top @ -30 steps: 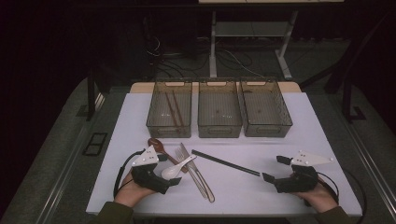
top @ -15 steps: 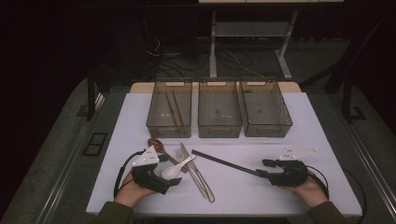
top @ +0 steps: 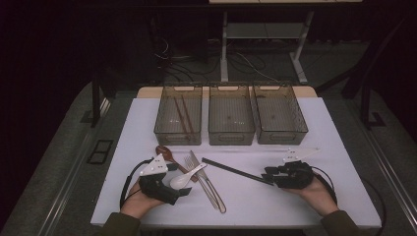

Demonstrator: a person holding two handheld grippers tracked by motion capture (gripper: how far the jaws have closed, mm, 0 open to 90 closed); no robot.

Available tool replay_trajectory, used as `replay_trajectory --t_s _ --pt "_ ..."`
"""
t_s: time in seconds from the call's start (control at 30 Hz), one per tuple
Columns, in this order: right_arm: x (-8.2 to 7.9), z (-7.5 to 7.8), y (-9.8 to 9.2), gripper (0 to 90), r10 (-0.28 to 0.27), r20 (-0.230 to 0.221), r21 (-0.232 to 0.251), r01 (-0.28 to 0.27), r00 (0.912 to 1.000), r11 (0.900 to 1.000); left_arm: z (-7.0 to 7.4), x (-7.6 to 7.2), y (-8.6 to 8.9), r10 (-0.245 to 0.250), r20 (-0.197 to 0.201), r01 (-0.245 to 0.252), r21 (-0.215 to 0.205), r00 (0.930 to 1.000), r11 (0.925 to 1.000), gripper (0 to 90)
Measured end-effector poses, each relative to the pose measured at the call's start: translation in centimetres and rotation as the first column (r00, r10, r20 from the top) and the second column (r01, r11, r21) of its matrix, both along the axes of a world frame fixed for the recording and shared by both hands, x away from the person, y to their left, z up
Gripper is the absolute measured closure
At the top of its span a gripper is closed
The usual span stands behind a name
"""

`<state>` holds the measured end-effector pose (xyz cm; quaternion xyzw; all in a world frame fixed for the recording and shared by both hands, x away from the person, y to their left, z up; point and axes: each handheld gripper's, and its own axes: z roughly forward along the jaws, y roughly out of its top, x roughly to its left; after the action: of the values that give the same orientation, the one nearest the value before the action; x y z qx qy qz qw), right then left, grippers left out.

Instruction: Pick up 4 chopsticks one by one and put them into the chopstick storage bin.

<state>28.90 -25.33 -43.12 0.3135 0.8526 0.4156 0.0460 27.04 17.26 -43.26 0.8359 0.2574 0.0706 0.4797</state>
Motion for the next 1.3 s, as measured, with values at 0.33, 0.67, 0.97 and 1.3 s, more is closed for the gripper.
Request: replay_trajectory --t_s 0.33,0.67,0.97,1.3 --pt "1.5 -0.2 1.4 73.7 0.040 -0.022 -0.001 -0.040 0.9990 0.999 0.0 0.0 0.0 -0.001 -0.001 0.001 0.000 1.0000 1.0000 4.9" --pt "2.8 -0.8 3.3 78.1 0.073 -0.036 -0.043 -0.075 0.9967 0.996 0.0 0.0 0.0 -0.002 -0.001 0.002 0.000 1.0000 1.0000 4.9" --pt "3.5 -1.6 4.3 81.4 0.096 -0.052 -0.056 -0.099 0.9940 0.993 0.0 0.0 0.0 -0.002 0.000 0.002 -0.001 1.0000 1.0000 5.0" --pt "3.8 -1.9 5.2 83.0 0.114 -0.040 -0.069 -0.116 0.9927 0.991 0.0 0.0 0.0 -0.001 0.001 0.001 -0.002 1.0000 1.0000 5.1"
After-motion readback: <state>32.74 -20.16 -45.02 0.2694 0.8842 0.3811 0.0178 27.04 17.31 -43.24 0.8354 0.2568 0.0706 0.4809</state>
